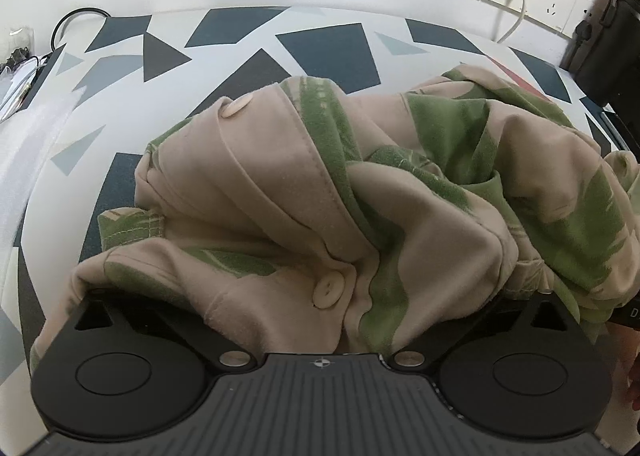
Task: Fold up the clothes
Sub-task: 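Press the shirt flat on the table with both grippers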
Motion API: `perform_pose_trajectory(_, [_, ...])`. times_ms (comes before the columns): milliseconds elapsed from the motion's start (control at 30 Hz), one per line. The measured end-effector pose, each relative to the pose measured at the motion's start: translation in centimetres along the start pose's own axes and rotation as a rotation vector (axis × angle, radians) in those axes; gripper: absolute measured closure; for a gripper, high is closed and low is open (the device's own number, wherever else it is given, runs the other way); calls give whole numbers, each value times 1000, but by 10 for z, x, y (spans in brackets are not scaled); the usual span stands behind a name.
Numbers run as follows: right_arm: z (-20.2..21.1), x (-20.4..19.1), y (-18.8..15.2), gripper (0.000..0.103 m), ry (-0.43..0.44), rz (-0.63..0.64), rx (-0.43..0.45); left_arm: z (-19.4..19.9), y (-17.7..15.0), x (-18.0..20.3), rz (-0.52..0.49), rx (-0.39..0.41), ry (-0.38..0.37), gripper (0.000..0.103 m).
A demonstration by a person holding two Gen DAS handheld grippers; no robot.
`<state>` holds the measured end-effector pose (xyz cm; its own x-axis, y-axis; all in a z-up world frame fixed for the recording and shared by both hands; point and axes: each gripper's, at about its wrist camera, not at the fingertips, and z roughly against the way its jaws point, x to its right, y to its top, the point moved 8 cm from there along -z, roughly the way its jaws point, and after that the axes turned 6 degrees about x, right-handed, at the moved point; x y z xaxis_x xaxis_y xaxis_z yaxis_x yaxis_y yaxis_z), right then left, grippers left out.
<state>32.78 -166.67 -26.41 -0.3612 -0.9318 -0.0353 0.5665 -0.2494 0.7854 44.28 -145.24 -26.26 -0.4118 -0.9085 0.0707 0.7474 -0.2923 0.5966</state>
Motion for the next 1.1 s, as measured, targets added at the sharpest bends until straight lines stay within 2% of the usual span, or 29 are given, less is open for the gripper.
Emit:
perform_pose_trajectory(700, [-1, 2, 0, 1, -3, -11, -15, -1, -1, -2, 31, -34, 23, 0])
perform_pose_trajectory(1100, [-3, 1, 2, 1, -13, -12, -30, -2, -2, -2, 31, -27, 26, 0])
